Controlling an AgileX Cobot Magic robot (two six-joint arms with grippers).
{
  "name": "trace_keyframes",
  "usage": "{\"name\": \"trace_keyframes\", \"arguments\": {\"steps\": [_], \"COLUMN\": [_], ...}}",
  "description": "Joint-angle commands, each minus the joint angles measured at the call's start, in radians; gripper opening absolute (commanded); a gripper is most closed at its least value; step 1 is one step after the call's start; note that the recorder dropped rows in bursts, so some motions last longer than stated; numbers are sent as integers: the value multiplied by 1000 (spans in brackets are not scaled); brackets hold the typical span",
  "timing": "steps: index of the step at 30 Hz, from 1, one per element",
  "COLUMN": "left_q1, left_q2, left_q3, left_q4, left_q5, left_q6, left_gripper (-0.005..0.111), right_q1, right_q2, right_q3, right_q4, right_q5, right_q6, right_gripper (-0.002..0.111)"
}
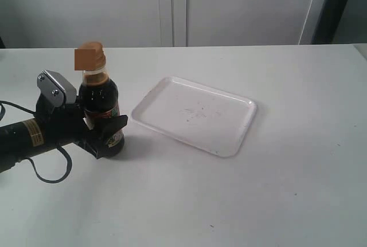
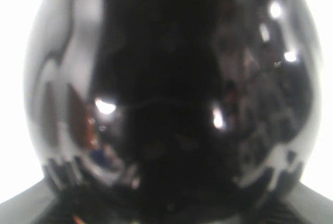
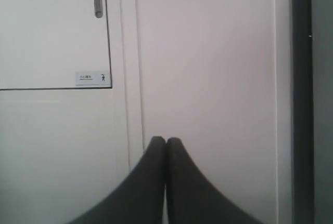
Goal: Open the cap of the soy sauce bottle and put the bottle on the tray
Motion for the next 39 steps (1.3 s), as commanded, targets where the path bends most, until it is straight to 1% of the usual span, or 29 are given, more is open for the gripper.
{"name": "trace_keyframes", "arguments": {"steps": [1, 3, 4, 6, 8, 12, 17, 18, 19, 20, 21, 22, 23, 24, 25, 26, 30, 31, 33, 39], "left_q1": [0, 0, 0, 0, 0, 0, 0, 0, 0, 0, 0, 0, 0, 0, 0, 0, 0, 0, 0, 0], "left_q2": [-1, -1, -1, -1, -1, -1, -1, -1, -1, -1, -1, -1, -1, -1, -1, -1, -1, -1, -1, -1], "left_q3": [6, 6, 6, 6, 6, 6, 6, 6, 6, 6, 6, 6, 6, 6, 6, 6, 6, 6, 6, 6], "left_q4": [24, 24, 24, 24, 24, 24, 24, 24, 24, 24, 24, 24, 24, 24, 24, 24, 24, 24, 24, 24], "left_q5": [13, 13, 13, 13, 13, 13, 13, 13, 13, 13, 13, 13, 13, 13, 13, 13, 13, 13, 13, 13], "left_q6": [-2, -2, -2, -2, -2, -2, -2, -2, -2, -2, -2, -2, -2, -2, -2, -2, -2, -2, -2, -2], "left_gripper": [0, 0, 0, 0, 0, 0, 0, 0, 0, 0, 0, 0, 0, 0, 0, 0, 0, 0, 0, 0], "right_q1": [-2, -2, -2, -2, 0, 41, 148, 199, 224, 274, 294, 345, 372, 420, 445, 496, 614, 653, 708, 807], "right_q2": [104, 146, 177, 222, 268, 338, 436, 471, 484, 519, 532, 564, 580, 608, 624, 658, 750, 780, 821, 891], "right_q3": [-49, -60, -61, -61, -61, -61, -61, -61, -61, -61, -61, -61, -61, -61, -61, -61, -61, -65, -89, -165], "right_q4": [-244, -317, -358, -394, -408, -403, -345, -267, -229, -142, -104, 12, 71, 190, 249, 337, 442, 511, 590, 723], "right_q5": [-70, -112, -166, -234, -291, -299, -299, -273, -266, -261, -261, -263, -269, -286, -301, -344, -499, -531, -520, -517], "right_q6": [230, 346, 396, 447, 452, 424, 312, 225, 185, 88, 49, -70, -138, -277, -344, -449, -656, -725, -876, -1131], "right_gripper": [0, 0, 0, 0, 0, 0, 0, 0, 0, 0, 0, 0, 0, 0, 0, 0, 0, 0, 0, 0]}}
